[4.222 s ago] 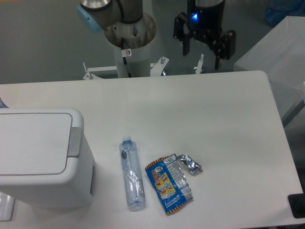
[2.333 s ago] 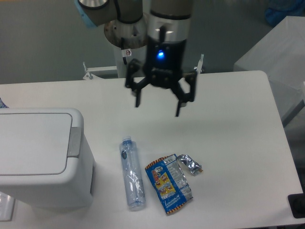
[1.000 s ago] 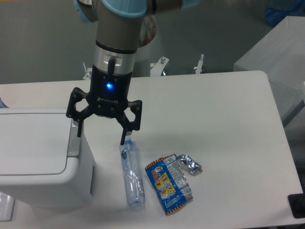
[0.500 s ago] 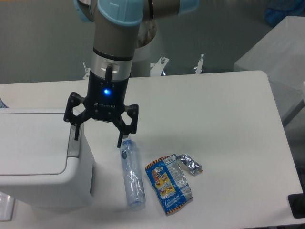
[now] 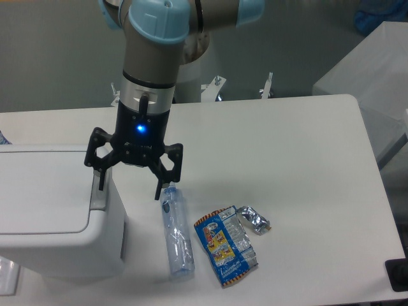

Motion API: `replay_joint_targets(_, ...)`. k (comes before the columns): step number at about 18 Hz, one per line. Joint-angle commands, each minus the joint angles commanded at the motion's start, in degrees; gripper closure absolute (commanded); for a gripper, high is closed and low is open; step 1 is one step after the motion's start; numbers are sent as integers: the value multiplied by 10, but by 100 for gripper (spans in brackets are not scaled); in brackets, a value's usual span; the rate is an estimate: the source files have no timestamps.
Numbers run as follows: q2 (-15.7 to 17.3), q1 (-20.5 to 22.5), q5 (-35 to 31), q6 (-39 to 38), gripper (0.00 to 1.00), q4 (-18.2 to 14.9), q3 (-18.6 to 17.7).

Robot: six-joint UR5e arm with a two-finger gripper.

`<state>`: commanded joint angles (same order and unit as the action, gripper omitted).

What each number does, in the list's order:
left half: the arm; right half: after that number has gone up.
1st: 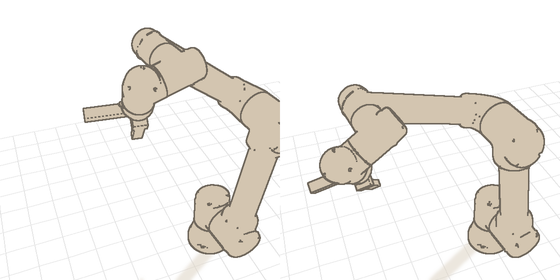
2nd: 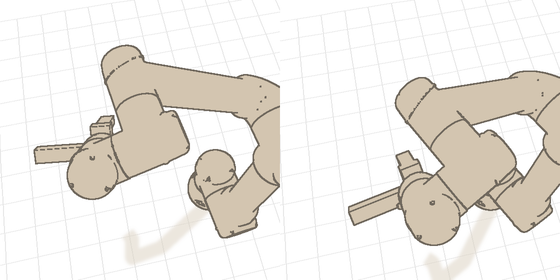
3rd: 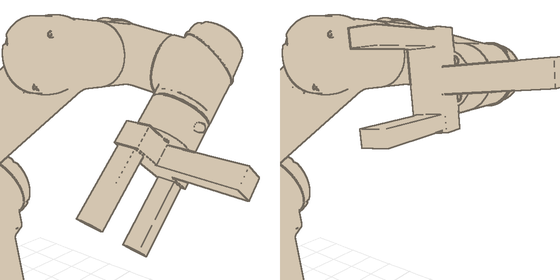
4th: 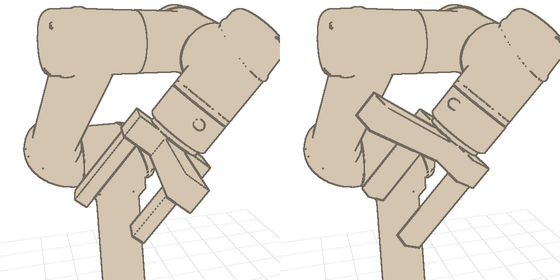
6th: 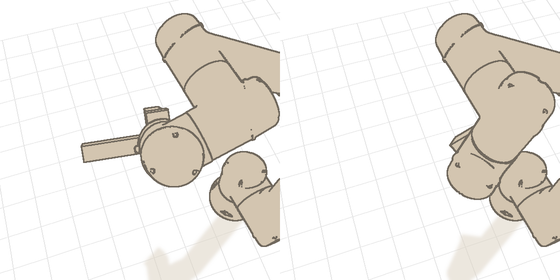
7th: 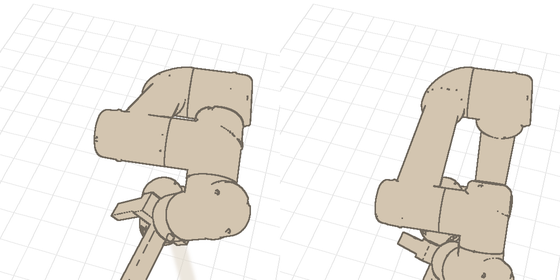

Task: Open the trash can
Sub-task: 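Lower the gripper finger onto the trash can lid edge and press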

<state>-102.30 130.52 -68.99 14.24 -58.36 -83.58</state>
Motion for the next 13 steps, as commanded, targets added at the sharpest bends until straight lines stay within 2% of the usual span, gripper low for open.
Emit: replay_joint_targets(13, -1, -1, 0, 0, 0, 1, -10)
